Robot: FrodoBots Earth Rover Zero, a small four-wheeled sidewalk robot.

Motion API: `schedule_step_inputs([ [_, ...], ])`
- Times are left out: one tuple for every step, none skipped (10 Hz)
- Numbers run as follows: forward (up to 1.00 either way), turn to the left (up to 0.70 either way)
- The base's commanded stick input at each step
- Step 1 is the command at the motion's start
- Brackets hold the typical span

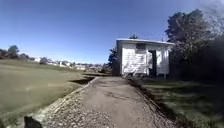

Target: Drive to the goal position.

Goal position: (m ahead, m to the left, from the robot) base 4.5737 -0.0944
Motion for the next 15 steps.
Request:
schedule_step_inputs([
  [0.5, 0.0],
  [0.5, 0.0],
  [0.5, 0.0],
  [0.5, 0.0],
  [0.5, 0.0],
  [0.5, 0.0],
  [0.5, 0.0],
  [0.5, 0.0],
  [0.5, 0.0],
  [0.5, 0.0],
  [0.5, 0.0],
  [0.5, 0.0],
  [0.5, 0.0],
  [0.5, 0.0],
  [0.5, 0.0],
])
